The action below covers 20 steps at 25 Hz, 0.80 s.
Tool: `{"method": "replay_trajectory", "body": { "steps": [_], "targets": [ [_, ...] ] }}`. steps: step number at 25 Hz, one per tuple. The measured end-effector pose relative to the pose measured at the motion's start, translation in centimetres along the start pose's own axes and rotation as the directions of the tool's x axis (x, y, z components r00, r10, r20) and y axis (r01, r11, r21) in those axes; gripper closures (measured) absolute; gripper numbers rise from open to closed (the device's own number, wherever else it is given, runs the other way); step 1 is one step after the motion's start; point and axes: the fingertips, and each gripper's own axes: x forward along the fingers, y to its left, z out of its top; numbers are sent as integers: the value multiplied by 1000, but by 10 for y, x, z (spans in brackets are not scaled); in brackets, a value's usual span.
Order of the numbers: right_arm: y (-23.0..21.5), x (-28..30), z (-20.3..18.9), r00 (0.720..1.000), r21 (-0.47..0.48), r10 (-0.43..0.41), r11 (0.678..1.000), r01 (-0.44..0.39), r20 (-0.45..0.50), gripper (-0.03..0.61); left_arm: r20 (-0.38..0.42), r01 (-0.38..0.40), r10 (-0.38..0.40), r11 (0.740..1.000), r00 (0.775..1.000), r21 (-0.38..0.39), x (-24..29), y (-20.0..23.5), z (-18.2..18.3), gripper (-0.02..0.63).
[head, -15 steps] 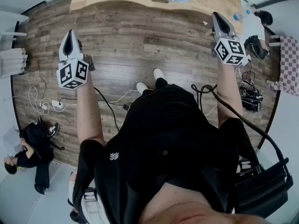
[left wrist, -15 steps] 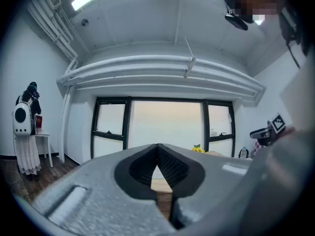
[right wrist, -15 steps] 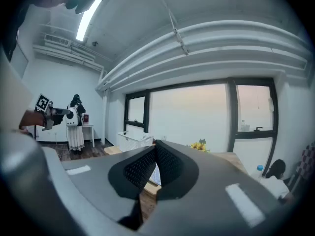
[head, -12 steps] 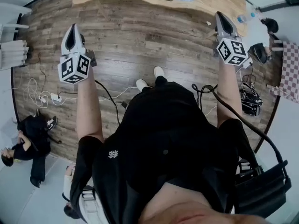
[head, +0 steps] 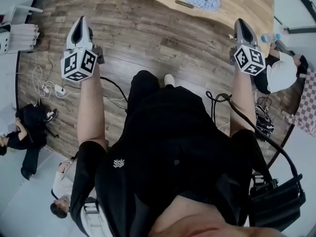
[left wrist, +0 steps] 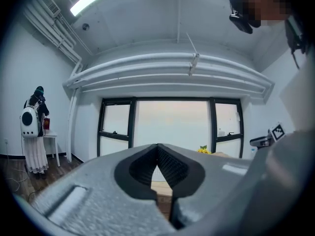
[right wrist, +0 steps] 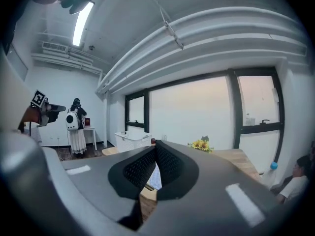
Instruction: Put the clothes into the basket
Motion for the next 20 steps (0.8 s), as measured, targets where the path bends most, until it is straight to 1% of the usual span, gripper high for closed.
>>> {"method": "replay_trajectory", "body": {
  "steps": [3,5,12,16,20],
  "targets": [
    [3,15,1,1000,19,12,1000,-12,4,578,-24,10,-9,1000,1000,8,12,1,-6,614],
    [2,31,-1,1000,17,19,1000,-19,-7,578,-38,22,-21,1000,999,14,33,5,-11,613],
    [0,92,-8,999,43,-20,999,22,-47,578,-41,85,-85,996,996,-4,112,26,-21,614],
    [1,141,-13,994,41,-76,996,80,-78,578,-53,142,-143,990,988,-22,183,54,-34,614],
    [9,175,-12,985,41,-143,988,147,-98,578,-35,205,-206,978,978,-26,237,79,-30,614]
  ]
}}
